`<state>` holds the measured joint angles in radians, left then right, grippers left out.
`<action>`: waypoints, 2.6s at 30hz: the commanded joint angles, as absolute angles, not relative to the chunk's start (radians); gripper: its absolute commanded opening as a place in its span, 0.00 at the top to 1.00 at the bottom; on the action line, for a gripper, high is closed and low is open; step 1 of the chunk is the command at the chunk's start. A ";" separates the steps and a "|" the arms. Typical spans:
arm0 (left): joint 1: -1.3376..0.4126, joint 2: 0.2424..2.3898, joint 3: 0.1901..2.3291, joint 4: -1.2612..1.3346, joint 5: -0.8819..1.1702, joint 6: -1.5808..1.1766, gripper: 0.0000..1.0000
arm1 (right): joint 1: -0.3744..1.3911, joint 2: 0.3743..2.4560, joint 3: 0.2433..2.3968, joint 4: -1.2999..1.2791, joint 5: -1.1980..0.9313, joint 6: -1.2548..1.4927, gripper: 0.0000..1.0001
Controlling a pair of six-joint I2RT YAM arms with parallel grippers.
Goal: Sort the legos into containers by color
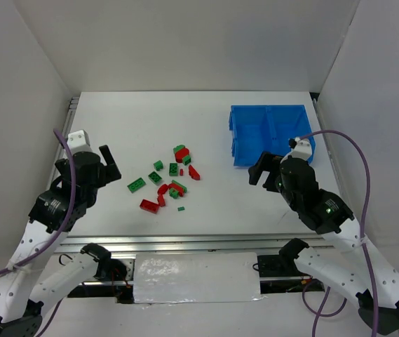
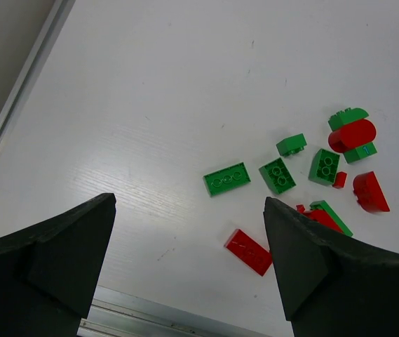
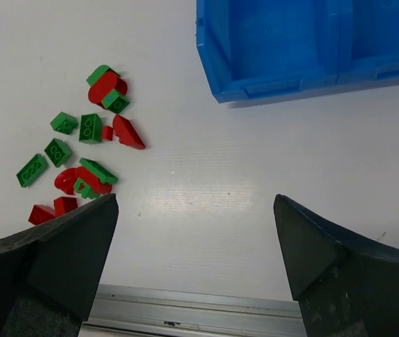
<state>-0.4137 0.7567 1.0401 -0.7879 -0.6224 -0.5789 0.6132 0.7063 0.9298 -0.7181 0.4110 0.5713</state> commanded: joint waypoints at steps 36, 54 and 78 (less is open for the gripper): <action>-0.403 0.773 1.022 -0.727 -0.560 -0.538 0.00 | 0.755 2.036 1.523 -0.465 0.204 0.258 0.21; -0.402 0.779 1.020 -0.721 -0.563 -0.537 0.00 | 0.732 1.827 1.471 -0.497 0.288 0.302 0.95; -0.377 0.822 1.020 -0.710 -0.526 -0.523 0.01 | 0.201 2.028 1.922 -0.621 0.268 0.382 0.42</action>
<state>-0.3904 0.8158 1.0206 -0.7441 -0.5404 -0.5484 0.2039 2.0705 1.8866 -0.6300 0.2787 0.3737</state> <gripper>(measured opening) 0.994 0.559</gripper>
